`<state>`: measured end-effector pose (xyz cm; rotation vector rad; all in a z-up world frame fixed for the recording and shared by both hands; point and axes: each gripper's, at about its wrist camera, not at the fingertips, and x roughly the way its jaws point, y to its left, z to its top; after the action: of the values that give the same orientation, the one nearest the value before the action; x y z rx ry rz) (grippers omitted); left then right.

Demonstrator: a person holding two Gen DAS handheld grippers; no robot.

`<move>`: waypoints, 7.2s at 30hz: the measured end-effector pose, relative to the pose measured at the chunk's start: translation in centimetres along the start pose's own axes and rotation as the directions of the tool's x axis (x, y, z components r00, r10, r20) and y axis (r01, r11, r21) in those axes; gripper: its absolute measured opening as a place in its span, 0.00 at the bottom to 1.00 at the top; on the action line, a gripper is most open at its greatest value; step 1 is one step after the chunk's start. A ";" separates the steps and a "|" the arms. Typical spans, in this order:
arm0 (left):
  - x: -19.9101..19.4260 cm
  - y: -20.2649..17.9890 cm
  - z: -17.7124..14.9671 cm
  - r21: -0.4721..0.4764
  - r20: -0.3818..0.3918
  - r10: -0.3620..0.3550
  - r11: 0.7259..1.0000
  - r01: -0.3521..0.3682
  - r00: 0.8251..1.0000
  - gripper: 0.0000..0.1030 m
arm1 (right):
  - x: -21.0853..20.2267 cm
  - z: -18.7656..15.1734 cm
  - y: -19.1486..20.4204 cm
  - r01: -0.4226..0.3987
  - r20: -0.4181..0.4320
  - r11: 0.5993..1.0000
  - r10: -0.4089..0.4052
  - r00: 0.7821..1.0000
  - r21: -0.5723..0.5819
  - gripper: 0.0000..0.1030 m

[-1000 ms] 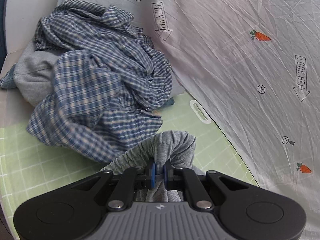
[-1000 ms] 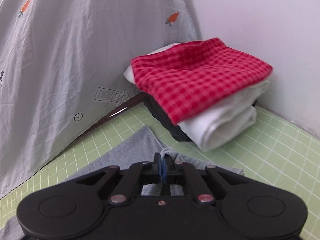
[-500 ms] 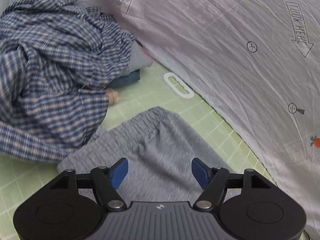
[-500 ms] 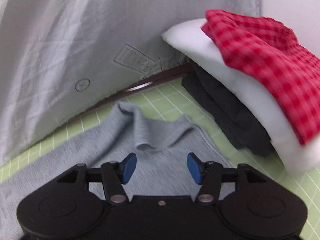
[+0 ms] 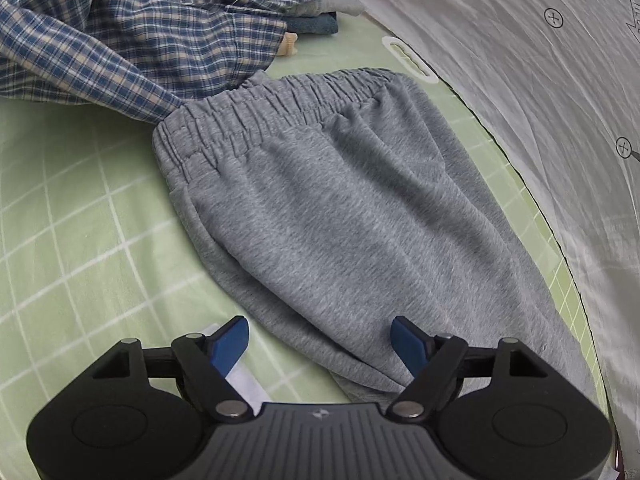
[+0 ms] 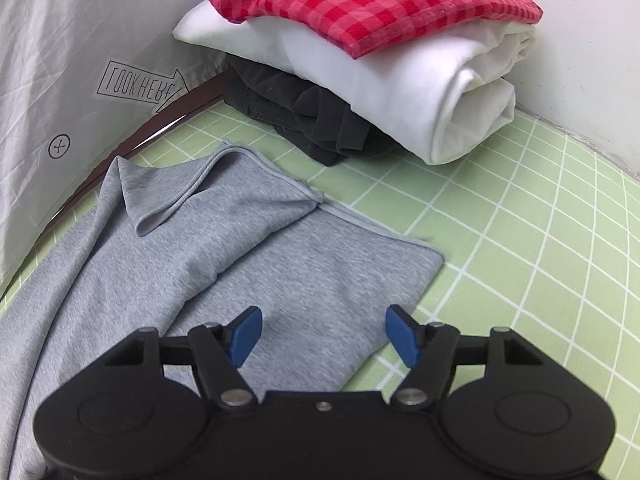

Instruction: Fold clothes

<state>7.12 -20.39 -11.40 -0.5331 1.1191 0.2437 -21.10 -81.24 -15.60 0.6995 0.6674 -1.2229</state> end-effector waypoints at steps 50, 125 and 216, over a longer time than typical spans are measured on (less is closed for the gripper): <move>-4.8 -6.5 -16.6 0.458 0.025 -0.033 0.889 0.018 0.999 0.50 | -6.4 -4.5 -9.9 -0.193 -0.049 0.914 0.188 0.981 -0.357 0.56; -6.7 -5.0 -15.2 0.547 -0.022 -0.053 0.835 0.057 0.998 0.06 | -5.9 0.3 -12.3 -0.149 0.032 0.945 0.165 0.986 -0.292 0.00; -1.9 -13.4 -15.4 0.625 -0.012 -0.036 0.779 0.036 0.999 0.69 | -3.5 -3.5 8.9 -0.409 -0.212 0.675 0.358 0.909 -0.615 0.85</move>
<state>0.16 -39.67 -10.95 0.0474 1.1099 -0.1718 -13.43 -74.69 -14.01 0.2658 0.8920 -0.5026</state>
